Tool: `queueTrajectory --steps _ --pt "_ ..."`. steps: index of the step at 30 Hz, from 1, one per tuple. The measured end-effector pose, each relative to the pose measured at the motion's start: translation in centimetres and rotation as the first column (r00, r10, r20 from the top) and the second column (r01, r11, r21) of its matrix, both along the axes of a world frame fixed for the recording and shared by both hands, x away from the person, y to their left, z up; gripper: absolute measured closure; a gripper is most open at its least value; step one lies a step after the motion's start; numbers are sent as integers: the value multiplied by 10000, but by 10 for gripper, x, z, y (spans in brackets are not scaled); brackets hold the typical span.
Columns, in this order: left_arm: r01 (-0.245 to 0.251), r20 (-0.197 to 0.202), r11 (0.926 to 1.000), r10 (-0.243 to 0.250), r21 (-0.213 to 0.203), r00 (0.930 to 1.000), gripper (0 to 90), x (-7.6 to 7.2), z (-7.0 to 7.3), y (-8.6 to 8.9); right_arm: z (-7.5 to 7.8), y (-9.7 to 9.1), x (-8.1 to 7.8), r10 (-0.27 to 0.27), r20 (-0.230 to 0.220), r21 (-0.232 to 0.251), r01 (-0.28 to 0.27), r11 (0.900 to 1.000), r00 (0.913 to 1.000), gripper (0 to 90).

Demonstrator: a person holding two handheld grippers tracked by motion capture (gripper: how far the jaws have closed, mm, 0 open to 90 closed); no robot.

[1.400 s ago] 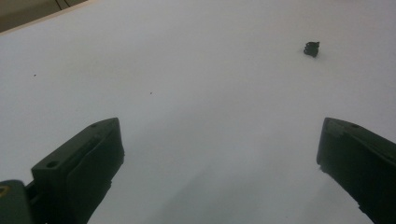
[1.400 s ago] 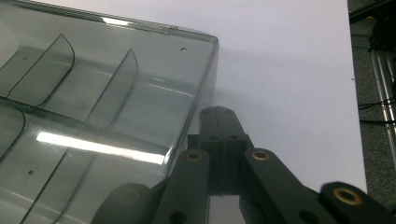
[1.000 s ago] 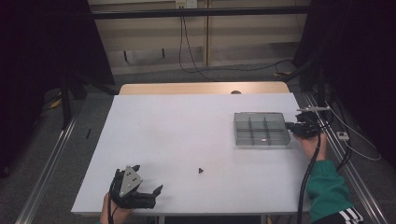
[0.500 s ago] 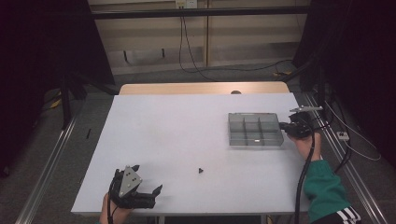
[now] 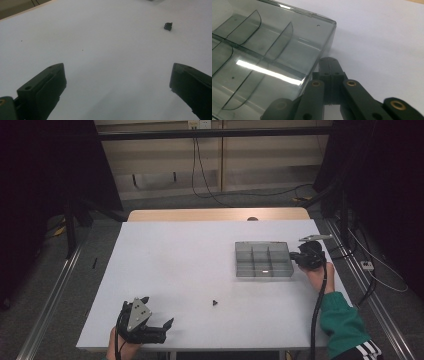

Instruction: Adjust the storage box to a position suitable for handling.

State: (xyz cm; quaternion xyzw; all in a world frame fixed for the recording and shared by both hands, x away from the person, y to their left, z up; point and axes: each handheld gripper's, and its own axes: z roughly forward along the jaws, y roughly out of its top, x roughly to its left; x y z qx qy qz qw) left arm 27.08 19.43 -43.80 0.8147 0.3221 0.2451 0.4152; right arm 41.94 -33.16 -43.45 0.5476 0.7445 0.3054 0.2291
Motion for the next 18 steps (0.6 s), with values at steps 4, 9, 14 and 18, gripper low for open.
queueTrajectory --steps 4,9,14,18 --pt "-5 10 10000 5 17 10000 5 0 0 0 0 6 0 204 12 -69 -204 9998 9998 900" --pt "1 6 10000 -1 31 10000 5 0 0 0 1 13 -1 324 -59 -63 -325 9995 9995 900" --pt "-21 5 10000 21 20 10000 5 0 0 1 0 16 -1 421 -241 -82 -423 9991 9988 900" --pt "-10 -40 10000 10 34 10000 6 0 0 1 -2 19 -3 534 -428 -143 -541 9984 9977 900"
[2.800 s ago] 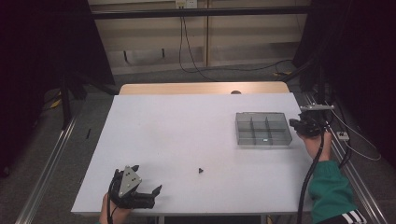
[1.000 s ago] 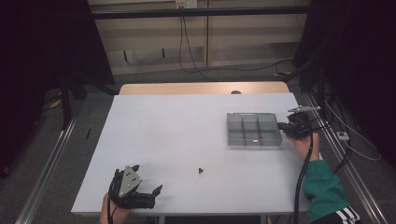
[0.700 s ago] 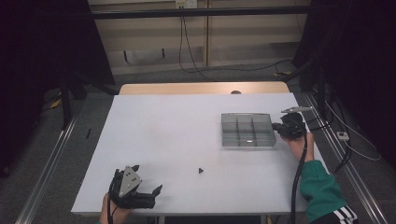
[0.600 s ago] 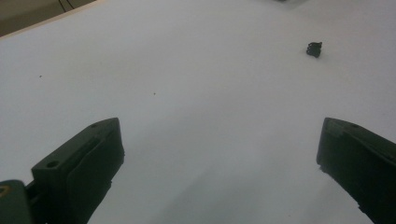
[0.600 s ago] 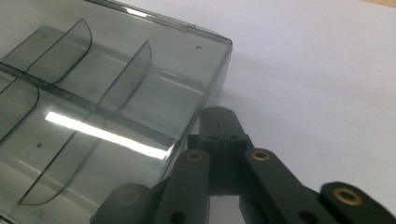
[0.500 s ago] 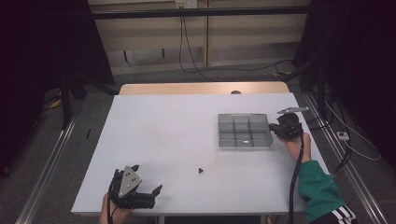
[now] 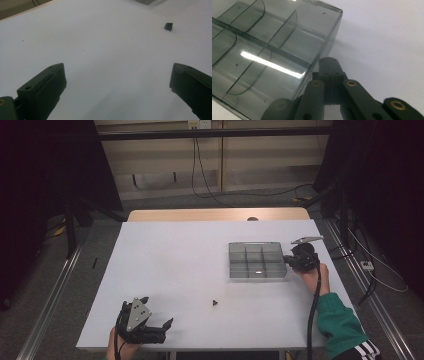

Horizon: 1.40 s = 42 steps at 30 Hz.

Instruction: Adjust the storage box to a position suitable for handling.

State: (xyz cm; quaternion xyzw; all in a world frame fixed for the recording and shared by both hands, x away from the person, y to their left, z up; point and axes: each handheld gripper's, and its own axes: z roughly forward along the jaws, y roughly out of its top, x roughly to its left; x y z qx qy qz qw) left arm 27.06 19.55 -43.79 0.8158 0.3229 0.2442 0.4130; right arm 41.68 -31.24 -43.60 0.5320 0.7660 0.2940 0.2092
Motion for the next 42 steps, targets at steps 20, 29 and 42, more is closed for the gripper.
queueTrajectory --steps 20,29,42 --pt "3 23 10000 -3 12 10000 6 0 0 0 -1 24 -1 604 -27 482 -602 9970 9982 900" --pt "-16 42 10000 16 41 10000 6 0 0 -1 -2 40 0 873 77 419 -875 9953 9962 900" --pt "-31 50 10000 31 18 10000 6 0 0 -1 -3 62 2 1145 192 427 -1153 9924 9932 900"
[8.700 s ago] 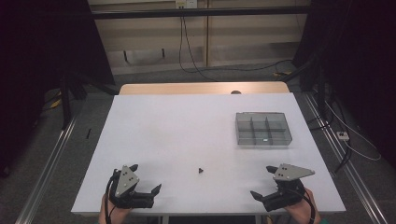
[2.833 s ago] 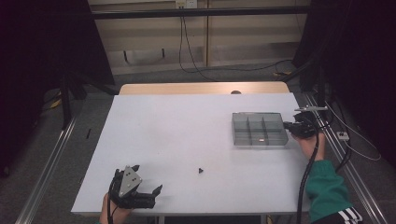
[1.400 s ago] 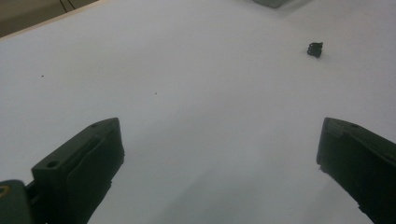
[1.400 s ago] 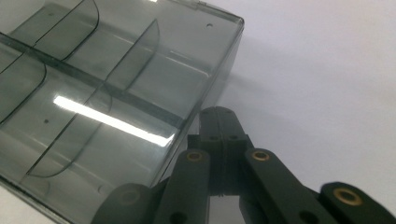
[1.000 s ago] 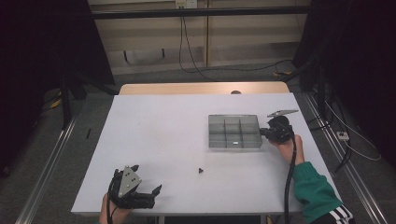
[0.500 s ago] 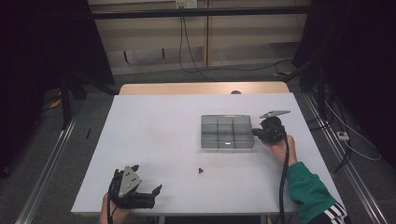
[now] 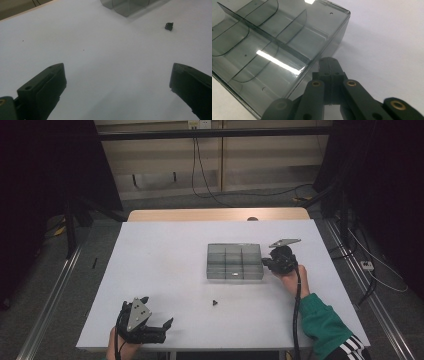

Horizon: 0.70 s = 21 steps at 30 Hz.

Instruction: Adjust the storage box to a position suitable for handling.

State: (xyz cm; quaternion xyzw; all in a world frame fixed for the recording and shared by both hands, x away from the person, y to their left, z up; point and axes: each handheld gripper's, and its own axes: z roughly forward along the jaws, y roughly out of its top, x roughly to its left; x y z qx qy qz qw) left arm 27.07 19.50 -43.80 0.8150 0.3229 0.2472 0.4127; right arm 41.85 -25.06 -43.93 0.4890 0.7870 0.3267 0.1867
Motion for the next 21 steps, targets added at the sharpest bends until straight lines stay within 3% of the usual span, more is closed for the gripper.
queueTrajectory --steps 21 --pt "-3 10 10000 3 6 10000 7 0 0 0 -2 25 4 364 201 18 -365 9993 9991 900"
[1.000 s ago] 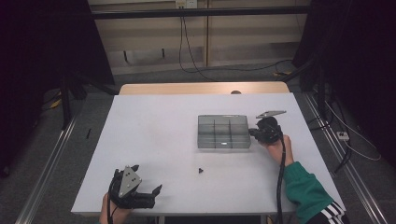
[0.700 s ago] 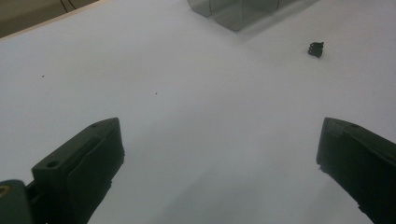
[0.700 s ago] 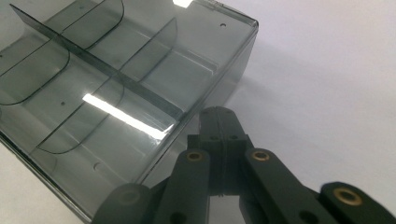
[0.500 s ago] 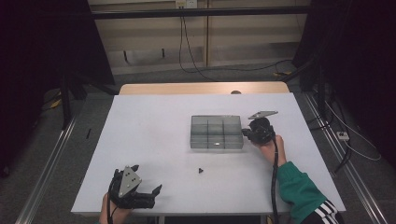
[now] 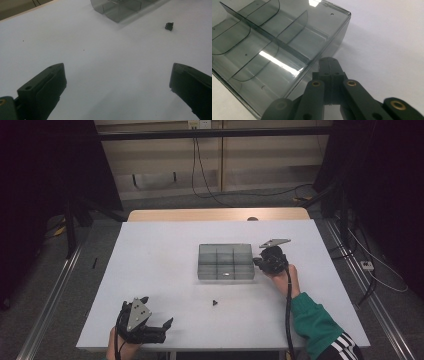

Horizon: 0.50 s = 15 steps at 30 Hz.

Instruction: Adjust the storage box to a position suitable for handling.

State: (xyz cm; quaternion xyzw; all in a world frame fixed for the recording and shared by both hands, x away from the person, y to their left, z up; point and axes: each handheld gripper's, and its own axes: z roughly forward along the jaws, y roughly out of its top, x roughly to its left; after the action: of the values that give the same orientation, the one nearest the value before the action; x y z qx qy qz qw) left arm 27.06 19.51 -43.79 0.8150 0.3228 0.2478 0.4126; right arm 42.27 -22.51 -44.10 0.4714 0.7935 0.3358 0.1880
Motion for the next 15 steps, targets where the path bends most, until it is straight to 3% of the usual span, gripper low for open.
queueTrajectory --steps 15 --pt "31 3 10000 -31 39 10000 7 0 0 0 -2 9 0 117 47 1 -118 9999 9999 900"
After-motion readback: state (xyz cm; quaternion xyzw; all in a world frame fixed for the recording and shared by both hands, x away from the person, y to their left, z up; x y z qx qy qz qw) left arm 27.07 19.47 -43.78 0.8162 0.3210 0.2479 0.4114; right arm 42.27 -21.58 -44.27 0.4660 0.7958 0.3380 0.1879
